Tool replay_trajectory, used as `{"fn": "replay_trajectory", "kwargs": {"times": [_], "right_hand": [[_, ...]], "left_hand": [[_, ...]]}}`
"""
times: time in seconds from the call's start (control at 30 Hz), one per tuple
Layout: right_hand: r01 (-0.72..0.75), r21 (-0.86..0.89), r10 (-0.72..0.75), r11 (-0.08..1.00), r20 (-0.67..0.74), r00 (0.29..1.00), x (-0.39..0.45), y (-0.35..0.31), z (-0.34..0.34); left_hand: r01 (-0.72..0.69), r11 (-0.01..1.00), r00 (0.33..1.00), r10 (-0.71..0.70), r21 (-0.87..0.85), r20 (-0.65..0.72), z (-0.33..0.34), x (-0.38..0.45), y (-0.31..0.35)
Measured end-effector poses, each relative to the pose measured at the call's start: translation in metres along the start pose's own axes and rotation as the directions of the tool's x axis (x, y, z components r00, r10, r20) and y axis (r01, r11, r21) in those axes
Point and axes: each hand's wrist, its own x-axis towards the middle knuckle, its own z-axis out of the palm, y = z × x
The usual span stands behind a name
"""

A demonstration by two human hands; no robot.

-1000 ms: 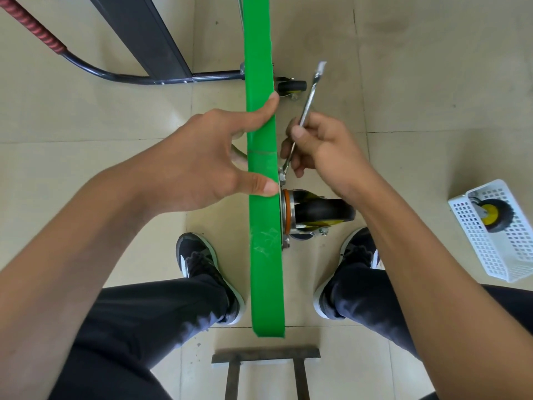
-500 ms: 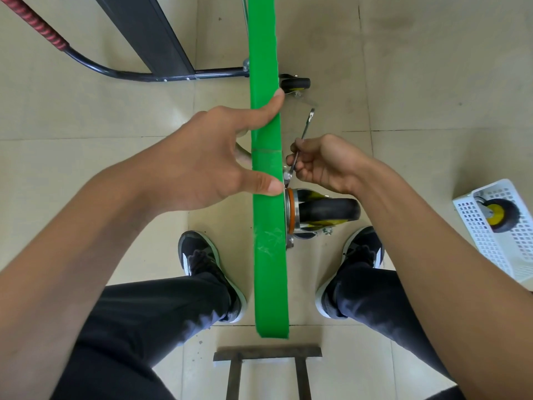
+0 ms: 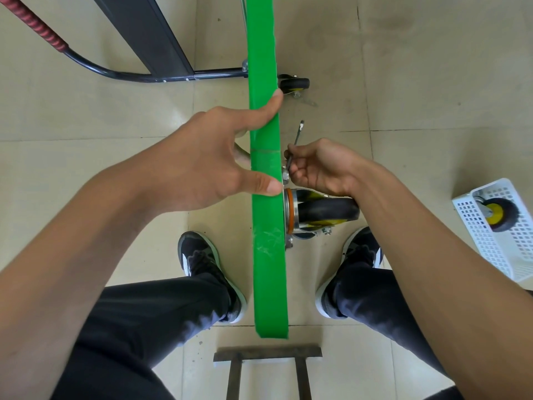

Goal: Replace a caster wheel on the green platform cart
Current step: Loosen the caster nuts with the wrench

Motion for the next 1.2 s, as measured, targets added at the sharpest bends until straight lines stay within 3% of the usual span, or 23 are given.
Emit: {"fn": "replay_trajectory", "kwargs": {"times": [0.17,0.33,0.43,0.53,0.67,0.8,0.97,1.1,1.2], "right_hand": [[0.0,-0.063,0.001,0.998,0.017,1.0,-0.001,0.0,0.003],[0.194,-0.254,-0.19,0.948,0.038,0.981,-0.012,-0.002,0.006],[0.347,-0.413,-0.36,0.842,0.048,0.932,-0.022,0.0,0.014],[0.463,-0.592,-0.512,0.659,0.098,0.853,-0.034,0.006,0.024],[0.508,-0.669,-0.578,0.542,0.143,0.804,-0.045,0.011,0.026],[0.526,-0.619,-0.59,0.583,0.123,0.798,-0.046,0.009,0.028],[0.476,-0.449,-0.56,0.756,-0.067,0.826,-0.039,-0.007,0.022],[0.329,-0.281,-0.378,0.902,-0.141,0.915,-0.024,-0.012,0.012],[0.178,-0.194,-0.204,0.965,-0.12,0.972,-0.013,-0.009,0.006]], "left_hand": [[0.003,1.0,1.0,-0.003,0.027,0.0,-0.001,0.001,-0.001],[0.0,1.0,1.0,0.0,0.021,-0.004,-0.001,0.0,0.0],[-0.004,1.0,1.0,0.004,0.021,-0.014,0.0,-0.001,0.001],[-0.008,1.0,1.0,0.008,0.011,-0.02,0.0,0.0,0.0],[-0.008,1.0,1.0,0.008,0.0,-0.016,0.0,0.0,0.0],[0.002,1.0,1.0,-0.002,0.002,-0.023,0.001,0.0,0.0],[0.012,0.999,1.0,-0.012,0.037,-0.012,-0.001,0.0,-0.001],[0.007,0.999,1.0,-0.006,0.049,-0.007,0.0,0.0,0.0],[-0.003,1.0,1.0,0.003,0.017,-0.002,0.0,0.0,-0.001]]}}
